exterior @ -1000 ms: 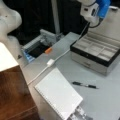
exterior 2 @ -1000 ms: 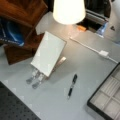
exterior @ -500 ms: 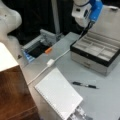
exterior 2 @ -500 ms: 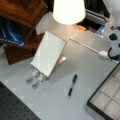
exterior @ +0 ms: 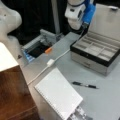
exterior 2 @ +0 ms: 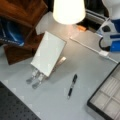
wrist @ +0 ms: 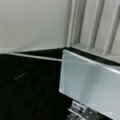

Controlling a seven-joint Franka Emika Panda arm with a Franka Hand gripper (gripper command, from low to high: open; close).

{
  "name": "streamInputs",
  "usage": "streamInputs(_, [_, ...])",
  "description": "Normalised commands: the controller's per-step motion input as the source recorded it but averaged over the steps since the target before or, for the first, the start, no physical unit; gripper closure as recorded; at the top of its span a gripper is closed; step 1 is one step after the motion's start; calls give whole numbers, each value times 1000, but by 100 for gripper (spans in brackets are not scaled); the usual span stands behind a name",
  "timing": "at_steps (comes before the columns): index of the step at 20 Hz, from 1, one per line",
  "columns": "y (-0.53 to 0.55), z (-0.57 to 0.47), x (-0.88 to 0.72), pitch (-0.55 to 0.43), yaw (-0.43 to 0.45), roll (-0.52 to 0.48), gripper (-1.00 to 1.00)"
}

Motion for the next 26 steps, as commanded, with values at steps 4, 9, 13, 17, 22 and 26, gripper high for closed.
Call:
streamInputs(4, [-495,-150,-332,-59,-20,-458,-100])
streamInputs(9, [-346,-175,-434,-66,-112,-384,-100])
streamInputs(13, [-251,-195,-506,-110,-120,-301,-100])
streamInputs(17, [-158,-212,-428,-171,-120,-286,-100])
streamInputs(22, [-87,-225,-392,-227,-95,-251,-100])
streamInputs(26, [-23,-208,-405,-203,-55,-233,-100])
